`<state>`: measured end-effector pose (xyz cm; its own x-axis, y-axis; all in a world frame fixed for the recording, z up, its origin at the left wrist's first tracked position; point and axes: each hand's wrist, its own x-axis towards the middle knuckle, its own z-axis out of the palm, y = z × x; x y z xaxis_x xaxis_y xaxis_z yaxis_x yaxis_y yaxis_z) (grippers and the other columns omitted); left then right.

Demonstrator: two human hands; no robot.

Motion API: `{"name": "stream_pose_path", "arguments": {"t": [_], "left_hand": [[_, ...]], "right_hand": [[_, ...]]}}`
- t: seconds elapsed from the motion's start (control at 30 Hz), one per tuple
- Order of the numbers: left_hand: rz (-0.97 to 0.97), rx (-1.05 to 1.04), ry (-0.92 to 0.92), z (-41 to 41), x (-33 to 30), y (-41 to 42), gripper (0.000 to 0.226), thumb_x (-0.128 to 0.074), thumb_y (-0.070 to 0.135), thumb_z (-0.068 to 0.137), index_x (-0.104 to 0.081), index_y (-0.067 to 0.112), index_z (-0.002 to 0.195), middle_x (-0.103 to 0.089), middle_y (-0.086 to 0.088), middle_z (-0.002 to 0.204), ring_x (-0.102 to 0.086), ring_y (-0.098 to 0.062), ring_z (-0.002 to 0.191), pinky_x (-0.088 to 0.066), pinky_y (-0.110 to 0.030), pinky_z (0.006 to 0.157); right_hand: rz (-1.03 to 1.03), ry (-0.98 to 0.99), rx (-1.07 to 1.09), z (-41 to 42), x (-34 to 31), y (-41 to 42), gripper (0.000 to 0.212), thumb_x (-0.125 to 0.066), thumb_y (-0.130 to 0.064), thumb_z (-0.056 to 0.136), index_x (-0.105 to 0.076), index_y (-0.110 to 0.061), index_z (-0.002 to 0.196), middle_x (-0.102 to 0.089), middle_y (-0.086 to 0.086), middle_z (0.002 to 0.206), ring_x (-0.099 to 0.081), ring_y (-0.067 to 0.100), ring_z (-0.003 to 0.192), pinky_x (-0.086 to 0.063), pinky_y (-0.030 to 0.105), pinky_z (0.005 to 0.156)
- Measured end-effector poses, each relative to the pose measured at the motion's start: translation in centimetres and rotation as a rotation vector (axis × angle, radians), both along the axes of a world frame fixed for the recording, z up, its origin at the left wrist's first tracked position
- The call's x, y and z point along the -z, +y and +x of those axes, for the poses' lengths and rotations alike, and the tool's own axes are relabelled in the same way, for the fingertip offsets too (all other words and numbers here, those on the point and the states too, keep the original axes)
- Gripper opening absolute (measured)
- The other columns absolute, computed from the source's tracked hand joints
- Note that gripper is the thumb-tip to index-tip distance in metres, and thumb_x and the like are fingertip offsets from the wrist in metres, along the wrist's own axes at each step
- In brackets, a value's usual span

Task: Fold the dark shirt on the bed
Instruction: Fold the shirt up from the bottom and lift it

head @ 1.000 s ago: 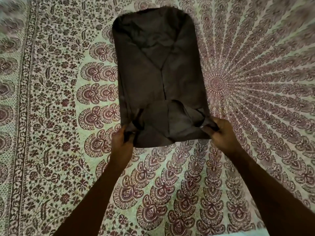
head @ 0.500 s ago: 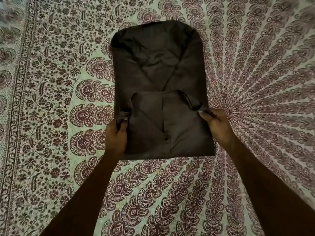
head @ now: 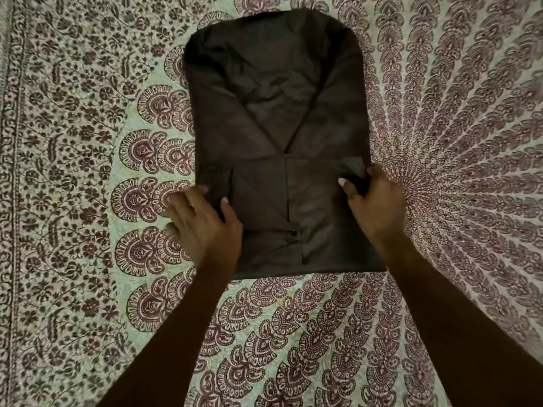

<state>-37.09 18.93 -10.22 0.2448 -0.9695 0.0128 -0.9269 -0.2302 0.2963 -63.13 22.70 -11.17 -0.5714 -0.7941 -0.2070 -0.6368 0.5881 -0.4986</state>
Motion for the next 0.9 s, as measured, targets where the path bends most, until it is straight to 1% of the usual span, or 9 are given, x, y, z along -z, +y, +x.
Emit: {"name": "stream_pose_path", "arguments": {"t": [0.13,0.27,0.33,0.4,0.43,0.57,0.7,0.83,0.9], "left_hand": [[0.189,0.108,0.09,-1.5,0.0,0.9,0.055,-0.061,0.06,0.083,-0.044,0.022,0.12,-0.066,-0.005,0.111,-0.058,-0.031,0.111,-0.044,-0.045,0.09],[0.231,-0.018,0.444,-2.3,-1.3,-0.5,0.047,-0.077,0.029,0.082,-0.047,0.022,0.118,-0.066,0.009,0.084,-0.068,-0.025,0.093,-0.054,-0.039,0.081],[0.153,-0.029,0.544,-3.9,-2.3,-2.0,0.043,-0.078,0.025,0.081,-0.052,0.02,0.115,-0.062,0.014,0.075,-0.066,-0.008,0.081,-0.051,-0.026,0.079],[0.153,0.048,0.664,-5.6,-2.3,-3.3,0.043,-0.078,0.027,0.083,-0.052,0.02,0.116,-0.067,0.011,0.078,-0.06,0.01,0.07,-0.041,-0.002,0.07],[0.18,0.114,0.716,-6.3,-2.0,-3.6,0.044,-0.077,0.027,0.085,-0.051,0.019,0.119,-0.069,0.009,0.082,-0.06,0.013,0.071,-0.038,0.002,0.067],[0.062,0.319,0.684,-5.9,-0.6,-2.1,0.031,-0.065,0.018,0.095,-0.054,0.009,0.122,-0.065,-0.005,0.109,-0.064,-0.011,0.093,-0.052,-0.017,0.08],[-0.013,0.561,0.338,-2.0,-0.1,1.5,0.016,-0.058,0.009,0.094,-0.062,0.01,0.11,-0.056,-0.011,0.119,-0.055,-0.026,0.103,-0.049,-0.039,0.084],[0.156,0.767,0.194,4.2,0.9,4.3,0.047,-0.056,-0.003,0.069,-0.065,0.01,0.114,-0.054,-0.01,0.131,-0.053,-0.03,0.115,-0.051,-0.051,0.09],[0.242,0.829,0.18,7.2,1.1,4.7,0.068,-0.061,-0.007,0.059,-0.063,0.012,0.123,-0.05,-0.006,0.143,-0.048,-0.031,0.13,-0.049,-0.055,0.099]], "right_hand": [[-0.025,0.022,-0.015,1.0,0.0,0.3,0.048,-0.073,-0.04,0.088,-0.056,-0.012,0.123,-0.07,0.017,0.107,-0.066,0.038,0.1,-0.052,0.041,0.081],[-0.092,-0.067,0.01,0.8,-0.1,-0.4,0.044,-0.078,-0.035,0.084,-0.061,-0.012,0.118,-0.072,0.013,0.106,-0.067,0.036,0.098,-0.056,0.043,0.083],[-0.12,-0.07,0.016,0.5,0.0,-0.9,0.043,-0.08,-0.036,0.082,-0.062,-0.012,0.114,-0.073,0.013,0.104,-0.067,0.035,0.097,-0.056,0.044,0.084],[-0.118,-0.066,0.017,0.3,0.2,-1.2,0.045,-0.081,-0.037,0.081,-0.062,-0.013,0.115,-0.073,0.011,0.106,-0.067,0.034,0.1,-0.055,0.042,0.086],[-0.111,-0.068,0.015,0.3,0.3,-1.3,0.046,-0.081,-0.037,0.081,-0.062,-0.013,0.116,-0.073,0.011,0.108,-0.067,0.034,0.101,-0.054,0.04,0.087],[-0.096,-0.072,0.037,0.1,0.6,-1.0,0.05,-0.081,-0.037,0.081,-0.062,-0.01,0.119,-0.073,0.014,0.109,-0.068,0.035,0.102,-0.054,0.038,0.089],[-0.098,-0.039,0.028,0.1,0.8,-0.8,0.049,-0.077,-0.039,0.085,-0.06,-0.009,0.12,-0.071,0.015,0.11,-0.067,0.034,0.101,-0.054,0.038,0.084],[-0.209,0.176,-0.175,0.5,-0.2,1.3,0.038,-0.056,-0.025,0.093,-0.056,-0.008,0.127,-0.053,0.019,0.125,-0.051,0.036,0.11,-0.045,0.044,0.092],[-0.121,0.3,-0.42,0.4,-0.4,3.9,0.053,-0.049,-0.022,0.078,-0.054,-0.013,0.13,-0.05,0.018,0.13,-0.047,0.036,0.114,-0.042,0.049,0.093]]}}
